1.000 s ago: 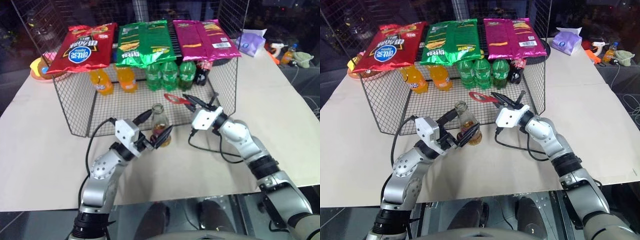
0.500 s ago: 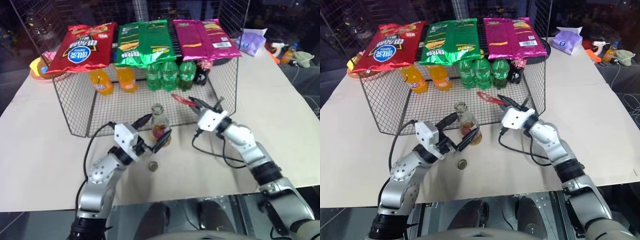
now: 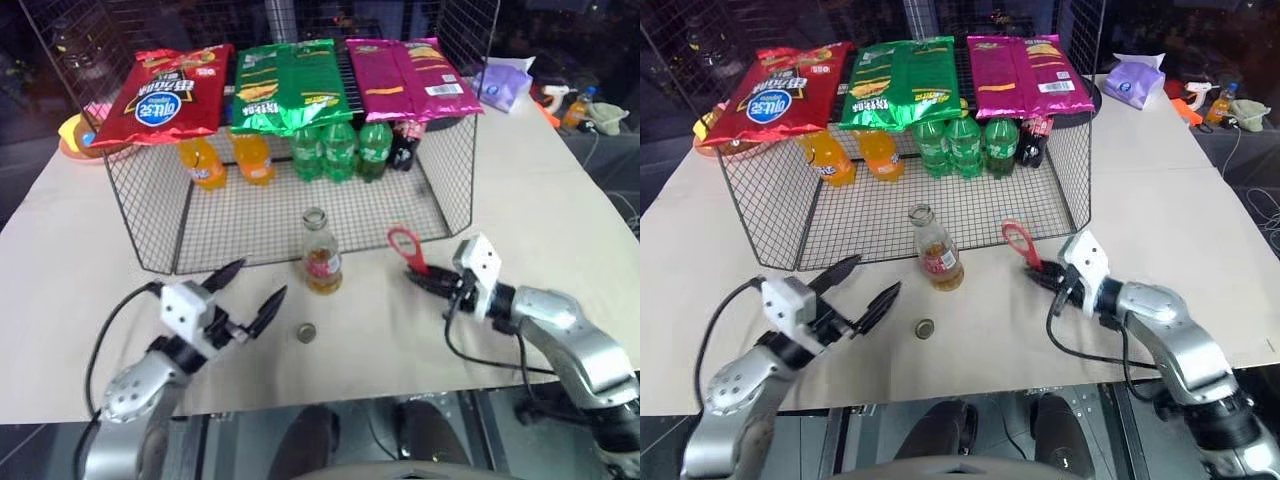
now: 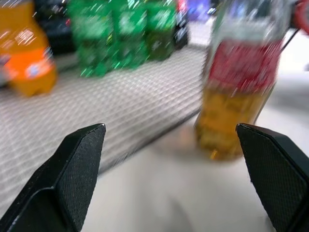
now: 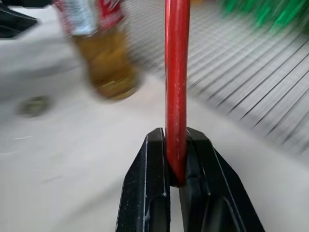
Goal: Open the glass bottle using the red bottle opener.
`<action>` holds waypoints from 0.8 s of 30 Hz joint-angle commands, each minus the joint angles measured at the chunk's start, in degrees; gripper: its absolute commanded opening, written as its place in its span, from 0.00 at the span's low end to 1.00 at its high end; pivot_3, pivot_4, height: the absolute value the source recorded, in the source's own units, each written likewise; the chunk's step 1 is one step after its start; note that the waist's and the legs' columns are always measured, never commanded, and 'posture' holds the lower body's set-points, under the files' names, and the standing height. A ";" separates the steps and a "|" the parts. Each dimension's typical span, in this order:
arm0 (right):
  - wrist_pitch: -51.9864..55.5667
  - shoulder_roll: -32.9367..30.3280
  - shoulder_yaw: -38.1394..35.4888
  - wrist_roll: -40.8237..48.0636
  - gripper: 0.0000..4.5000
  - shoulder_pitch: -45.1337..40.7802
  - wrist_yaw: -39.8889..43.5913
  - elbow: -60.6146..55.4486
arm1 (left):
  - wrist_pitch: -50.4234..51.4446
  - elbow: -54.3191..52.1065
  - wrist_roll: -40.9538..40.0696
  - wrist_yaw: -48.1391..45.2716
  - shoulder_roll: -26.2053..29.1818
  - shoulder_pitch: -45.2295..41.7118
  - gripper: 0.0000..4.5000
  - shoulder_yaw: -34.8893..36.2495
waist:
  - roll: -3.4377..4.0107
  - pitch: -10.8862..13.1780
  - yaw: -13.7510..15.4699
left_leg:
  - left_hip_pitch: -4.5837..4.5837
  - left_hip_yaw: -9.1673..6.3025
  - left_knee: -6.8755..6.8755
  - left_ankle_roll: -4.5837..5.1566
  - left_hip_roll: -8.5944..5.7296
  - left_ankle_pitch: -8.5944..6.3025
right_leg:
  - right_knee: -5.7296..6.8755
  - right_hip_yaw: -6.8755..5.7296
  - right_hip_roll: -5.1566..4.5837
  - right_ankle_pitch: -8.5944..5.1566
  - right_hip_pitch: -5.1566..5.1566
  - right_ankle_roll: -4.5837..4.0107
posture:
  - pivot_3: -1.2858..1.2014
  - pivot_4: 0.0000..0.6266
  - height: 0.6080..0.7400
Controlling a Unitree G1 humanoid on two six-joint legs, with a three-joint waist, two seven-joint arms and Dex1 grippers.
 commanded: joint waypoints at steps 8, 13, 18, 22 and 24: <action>2.49 0.00 -4.65 1.33 0.85 2.92 -1.54 -1.91 | 3.84 -0.59 0.67 1.26 1.57 2.81 1.00 2.35 | -0.07 0.04 0.03 | 0.00 -0.03 0.01 -0.06 -0.06 0.04 | 0.02 -0.07 0.02 0.01 0.01 0.02 | 0.52 0.24 1.00; -14.05 1.01 -9.71 -4.51 0.98 9.50 2.02 2.31 | 5.82 -1.35 0.04 1.44 2.10 3.45 1.00 3.74 | -0.13 0.05 0.00 | 0.00 -0.01 0.01 -0.23 -0.08 0.13 | 0.01 -0.08 0.08 0.00 0.03 0.02 | 0.52 0.24 1.00; -26.48 -0.41 -13.51 -5.63 0.98 17.72 11.95 6.48 | 6.38 -2.36 0.06 0.82 2.52 6.12 1.00 5.29 | -0.14 0.06 -0.08 | 0.03 0.01 0.01 -0.23 -0.05 0.13 | 0.00 -0.03 0.13 0.00 0.06 0.02 | 0.52 0.24 1.00; -31.75 -1.86 -17.37 -5.64 0.98 20.07 15.88 11.11 | 4.97 -2.99 0.73 -0.55 2.93 9.22 1.00 6.50 | -0.15 0.08 -0.18 | 0.18 0.06 0.00 -0.06 -0.02 0.04 | 0.01 0.02 0.06 0.00 0.17 0.02 | 0.52 0.24 1.00; -33.88 -2.40 -18.53 -5.96 0.98 20.10 17.47 13.37 | 4.00 -2.85 0.89 -1.22 3.18 10.16 1.00 7.21 | -0.17 0.12 -0.16 | 0.39 0.10 0.00 0.00 -0.01 0.00 | 0.01 0.06 0.06 0.00 0.34 0.02 | 0.52 0.24 1.00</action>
